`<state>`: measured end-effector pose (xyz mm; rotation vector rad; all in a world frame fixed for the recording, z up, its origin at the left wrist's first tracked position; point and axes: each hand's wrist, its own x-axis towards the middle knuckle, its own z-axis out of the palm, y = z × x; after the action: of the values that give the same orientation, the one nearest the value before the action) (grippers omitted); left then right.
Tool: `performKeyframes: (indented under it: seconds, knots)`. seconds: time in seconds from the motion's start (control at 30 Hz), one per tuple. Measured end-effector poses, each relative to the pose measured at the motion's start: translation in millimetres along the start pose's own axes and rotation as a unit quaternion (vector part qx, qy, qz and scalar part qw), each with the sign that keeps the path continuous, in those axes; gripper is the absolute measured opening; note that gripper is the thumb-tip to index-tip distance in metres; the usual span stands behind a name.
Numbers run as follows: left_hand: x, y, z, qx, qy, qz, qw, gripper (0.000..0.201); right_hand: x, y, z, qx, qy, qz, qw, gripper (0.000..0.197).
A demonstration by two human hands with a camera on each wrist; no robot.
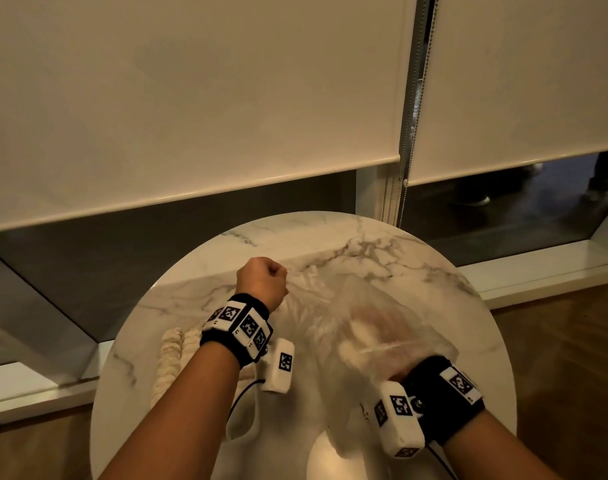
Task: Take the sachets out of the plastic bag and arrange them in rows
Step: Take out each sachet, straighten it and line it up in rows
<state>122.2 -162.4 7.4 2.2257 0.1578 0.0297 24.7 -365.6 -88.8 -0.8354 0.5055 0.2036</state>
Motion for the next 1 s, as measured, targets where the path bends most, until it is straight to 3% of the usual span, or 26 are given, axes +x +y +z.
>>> performKeyframes:
  seconds: [0.13,0.2,0.27,0.37,0.43,0.5,0.6,0.67,0.77,1.0]
  knots:
    - [8.9,-11.9,-2.2,-0.019,0.025,-0.029,0.999,0.014,-16.6,-3.9,-0.5,0.112,-0.066,0.010,0.992,0.022]
    - [11.0,-14.4,-2.2,-0.047,0.026,-0.047,0.997,0.020,-25.6,-8.0,9.2,0.090,-0.081,0.002,0.993,0.022]
    - [6.7,-12.1,-0.3,-0.035,0.003,-0.037,0.999,0.038,-29.2,-7.4,9.4,0.048,-0.058,-0.008,0.997,0.026]
    - [-22.1,0.6,4.8,0.071,-0.037,0.077,0.994,0.054,-37.4,-4.6,9.2,-0.017,-0.036,0.008,0.999,0.007]
    - [-44.9,9.4,14.4,0.150,-0.074,0.188,0.968,0.051,-39.8,-0.5,8.2,-0.046,-0.033,0.027,0.998,0.003]
    - [-56.5,6.8,32.7,0.235,-0.147,0.243,0.930,0.049,-42.8,4.7,7.6,-0.075,-0.027,0.039,0.996,0.006]
    - [-60.6,-9.5,56.3,0.291,-0.270,0.165,0.903,0.053,-53.2,5.5,5.2,-0.094,-0.062,0.065,0.992,0.006]
    - [-62.1,-22.4,65.1,0.318,-0.307,0.114,0.890,0.053,-62.1,-1.2,1.5,-0.104,-0.092,0.101,0.985,0.005]
    - [-62.2,-38.9,68.6,0.338,-0.304,0.087,0.886,0.052,-73.5,-18.8,-6.6,-0.077,-0.115,0.130,0.982,0.014]
    - [-56.2,-41.8,63.1,0.326,-0.258,0.096,0.904,0.048,-63.2,-54.3,-14.6,0.166,-0.126,0.081,0.975,0.058]
